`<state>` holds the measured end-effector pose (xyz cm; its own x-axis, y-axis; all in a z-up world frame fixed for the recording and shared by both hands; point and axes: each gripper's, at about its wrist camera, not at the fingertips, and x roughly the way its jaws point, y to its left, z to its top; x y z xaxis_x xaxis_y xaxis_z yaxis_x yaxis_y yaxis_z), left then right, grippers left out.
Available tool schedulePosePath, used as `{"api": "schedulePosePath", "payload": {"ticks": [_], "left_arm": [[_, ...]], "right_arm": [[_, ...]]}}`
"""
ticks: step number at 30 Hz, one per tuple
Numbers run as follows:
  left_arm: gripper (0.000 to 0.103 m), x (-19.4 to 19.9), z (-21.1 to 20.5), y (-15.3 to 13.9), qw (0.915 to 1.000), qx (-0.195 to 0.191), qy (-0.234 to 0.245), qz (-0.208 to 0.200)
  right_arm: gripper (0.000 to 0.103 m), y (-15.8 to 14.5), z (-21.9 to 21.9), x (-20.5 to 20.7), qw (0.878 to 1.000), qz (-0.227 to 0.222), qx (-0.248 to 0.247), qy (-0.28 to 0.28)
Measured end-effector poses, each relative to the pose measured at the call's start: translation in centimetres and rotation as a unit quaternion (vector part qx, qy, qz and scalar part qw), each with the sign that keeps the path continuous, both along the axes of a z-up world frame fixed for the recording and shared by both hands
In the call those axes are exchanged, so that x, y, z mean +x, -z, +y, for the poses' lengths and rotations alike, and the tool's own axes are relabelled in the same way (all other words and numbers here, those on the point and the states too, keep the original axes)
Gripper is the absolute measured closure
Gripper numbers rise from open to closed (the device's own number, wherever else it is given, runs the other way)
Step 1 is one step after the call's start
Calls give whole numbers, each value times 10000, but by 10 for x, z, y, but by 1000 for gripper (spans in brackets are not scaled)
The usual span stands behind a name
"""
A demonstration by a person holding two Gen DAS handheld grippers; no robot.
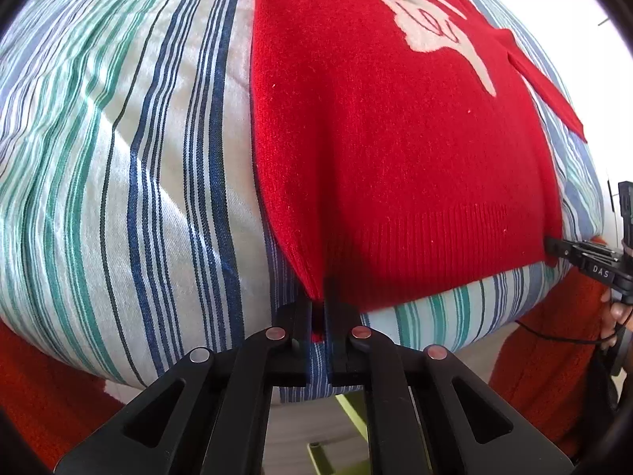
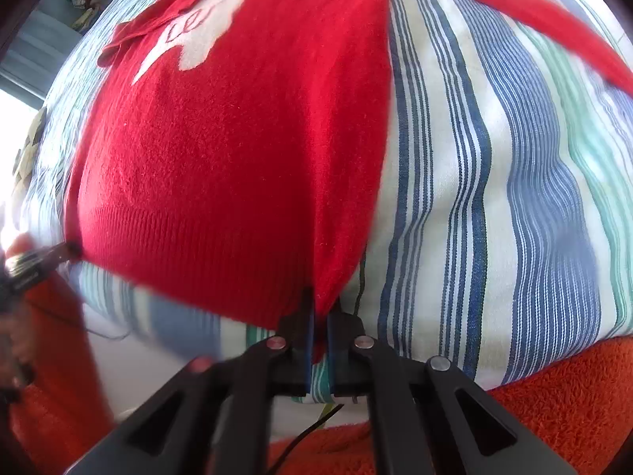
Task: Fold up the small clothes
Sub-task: 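Grasp the sweater hem with both tools and pull it straight, then release the hem and grasp the other sleeve cuff with the left tool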
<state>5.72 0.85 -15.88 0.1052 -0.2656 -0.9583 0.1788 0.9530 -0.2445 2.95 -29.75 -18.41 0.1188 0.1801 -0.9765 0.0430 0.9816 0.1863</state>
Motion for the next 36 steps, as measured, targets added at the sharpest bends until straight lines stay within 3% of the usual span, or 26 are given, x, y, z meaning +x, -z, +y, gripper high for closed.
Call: {"api": "schedulePosePath", "payload": {"ticks": [5, 11, 15, 16, 17, 18, 19, 20, 21, 24, 27, 29, 31, 33, 36], "left_arm": [[101, -2, 6, -8, 9999, -93, -75, 15], [101, -2, 7, 2, 10000, -25, -53, 48], [96, -3, 2, -3, 10000, 26, 47, -33], [91, -4, 2, -5, 10000, 6, 43, -36], [76, -6, 4, -9, 10000, 14, 53, -25], [65, -8, 5, -14, 9999, 76, 85, -14], [47, -11, 10, -22, 9997, 225, 118, -69], [43, -13, 15, -33, 9985, 467, 153, -257], [43, -13, 20, -47, 9959, 718, 205, -503], [43, 7, 31, -94, 9862, 1083, 305, -1213], [33, 50, 17, -145, 9746, 838, 496, -2015], [19, 82, -12, -165, 9639, 622, 896, -2428], [13, 112, -49, -165, 9525, 431, 1544, -2588], [13, 139, -92, -142, 9436, 416, 2276, -2369], [21, 167, -146, -90, 9258, 1045, 2981, -2078]], "right_arm": [[100, 1, 1, -1, 9999, 79, 32, -65], [100, 5, -2, 1, 9998, 149, 89, -40], [100, 4, -4, 1, 9999, 111, 73, -24], [99, 2, -5, 0, 9999, 71, 91, 12], [95, 0, -7, -1, 9998, 37, 163, 69], [88, -3, -10, -2, 9997, 10, 218, 133], [75, -7, -13, -5, 9994, -48, 280, 221], [65, -14, -17, -9, 9989, -119, 327, 299], [50, -22, -19, -13, 9987, -194, 334, 343], [45, -59, -20, -31, 9958, -846, 13, 337], [38, -85, -18, -46, 9882, -1465, -335, 291], [37, -91, -18, -50, 9840, -1708, -312, 389], [37, -91, -20, -46, 9826, -1768, -209, 525], [37, -87, -17, -42, 9833, -1695, -51, 657], [37, -88, -17, -47, 9811, -1747, 61, 830]]}}
